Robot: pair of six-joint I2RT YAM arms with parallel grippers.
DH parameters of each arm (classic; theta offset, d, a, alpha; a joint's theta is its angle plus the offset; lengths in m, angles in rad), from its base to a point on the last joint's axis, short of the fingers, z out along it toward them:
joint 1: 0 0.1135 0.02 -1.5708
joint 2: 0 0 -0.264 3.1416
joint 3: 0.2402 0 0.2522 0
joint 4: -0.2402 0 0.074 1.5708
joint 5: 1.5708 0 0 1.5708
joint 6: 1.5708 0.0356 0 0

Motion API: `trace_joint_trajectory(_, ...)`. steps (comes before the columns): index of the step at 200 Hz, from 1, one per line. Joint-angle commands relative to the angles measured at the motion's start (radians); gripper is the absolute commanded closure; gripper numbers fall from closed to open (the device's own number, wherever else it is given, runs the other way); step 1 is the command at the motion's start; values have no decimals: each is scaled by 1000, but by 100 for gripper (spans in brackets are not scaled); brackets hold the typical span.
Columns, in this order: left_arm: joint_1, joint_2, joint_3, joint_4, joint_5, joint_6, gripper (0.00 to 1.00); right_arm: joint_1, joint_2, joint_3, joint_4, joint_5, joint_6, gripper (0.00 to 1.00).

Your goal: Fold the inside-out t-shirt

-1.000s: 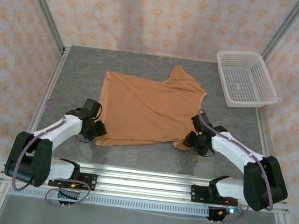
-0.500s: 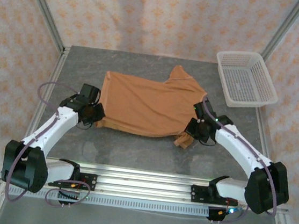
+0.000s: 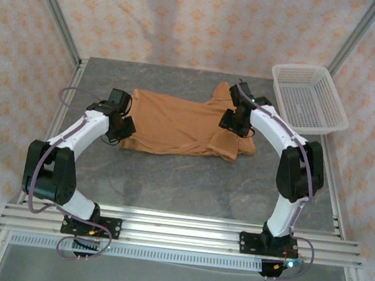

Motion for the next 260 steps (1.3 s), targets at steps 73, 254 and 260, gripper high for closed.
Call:
trace_joint_trajectory(73, 5, -6, -65, 39, 14, 27, 100, -27, -350, -648, 410, -56, 133, 65)
trace_joint_trajectory(254, 6, -17, -2, -17, 2, 34, 100, -60, -263, -583, 420, -76, 187, 100)
trace_joint_trajectory(260, 7, -21, 26, -37, -6, 34, 100, -63, -280, -542, 374, -66, 169, 100)
